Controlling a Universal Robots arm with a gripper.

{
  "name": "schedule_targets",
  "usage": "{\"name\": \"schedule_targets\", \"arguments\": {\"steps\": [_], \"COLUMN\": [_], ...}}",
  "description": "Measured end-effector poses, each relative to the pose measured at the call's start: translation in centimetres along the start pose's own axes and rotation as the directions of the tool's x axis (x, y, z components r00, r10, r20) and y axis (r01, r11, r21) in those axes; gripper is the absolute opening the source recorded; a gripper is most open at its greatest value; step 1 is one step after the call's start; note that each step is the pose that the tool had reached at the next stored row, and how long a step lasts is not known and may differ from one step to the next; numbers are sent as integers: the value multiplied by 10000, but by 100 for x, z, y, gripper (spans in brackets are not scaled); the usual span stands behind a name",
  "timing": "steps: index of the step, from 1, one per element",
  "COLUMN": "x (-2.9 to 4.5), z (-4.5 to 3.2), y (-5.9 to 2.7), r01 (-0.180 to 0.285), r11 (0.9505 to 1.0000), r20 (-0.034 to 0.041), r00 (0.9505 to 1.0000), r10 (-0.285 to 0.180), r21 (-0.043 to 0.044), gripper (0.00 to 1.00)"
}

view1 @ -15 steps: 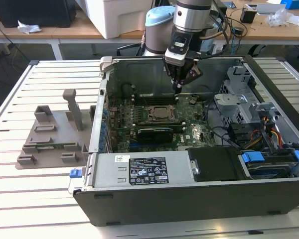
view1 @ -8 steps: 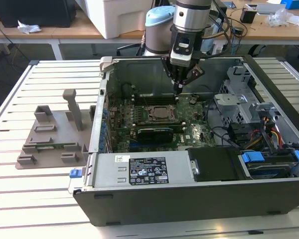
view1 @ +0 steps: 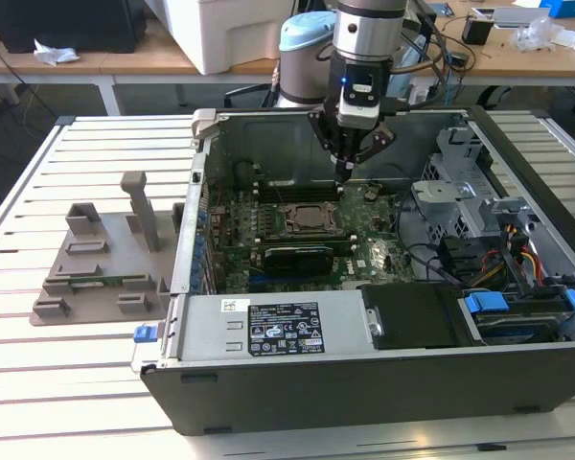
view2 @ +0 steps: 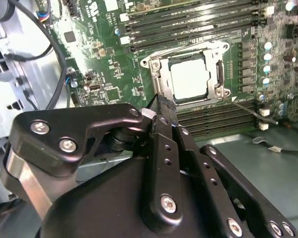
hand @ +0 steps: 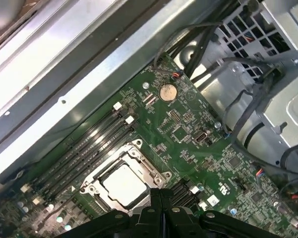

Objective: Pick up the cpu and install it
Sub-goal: 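Install the first cpu locking lever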

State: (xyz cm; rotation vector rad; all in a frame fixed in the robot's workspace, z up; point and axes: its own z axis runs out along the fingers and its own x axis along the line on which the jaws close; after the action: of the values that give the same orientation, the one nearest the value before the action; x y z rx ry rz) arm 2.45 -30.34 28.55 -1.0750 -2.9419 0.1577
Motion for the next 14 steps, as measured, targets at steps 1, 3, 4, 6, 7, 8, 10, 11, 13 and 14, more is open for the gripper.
{"name": "schedule_targets", "arguments": {"steps": [1,3,4,6,7,8,10,11,13,14], "x": [0,0,0,0,0,0,0,0,0,0], "z": [0,0,0,-1,-1,0,0,0,0,0], "y": [0,0,0,-1,-1,0,0,0,0,0], "r01": [62,243,437,868,1005,1247,1686,1778,1988,2164], "r11": [10000,9996,9989,9961,9948,9920,9855,9839,9798,9761], "r20": [-31,-110,-92,-49,-36,-12,33,43,64,82], "r00": [10000,9996,9990,9962,9949,9922,9857,9841,9800,9763], "r10": [-62,-245,-438,-869,-1005,-1247,-1686,-1778,-1988,-2163], "r21": [-46,-169,-175,-183,-186,-191,-198,-199,-201,-203], "gripper": [11,11,11,11,11,11,11,11,11,11]}}
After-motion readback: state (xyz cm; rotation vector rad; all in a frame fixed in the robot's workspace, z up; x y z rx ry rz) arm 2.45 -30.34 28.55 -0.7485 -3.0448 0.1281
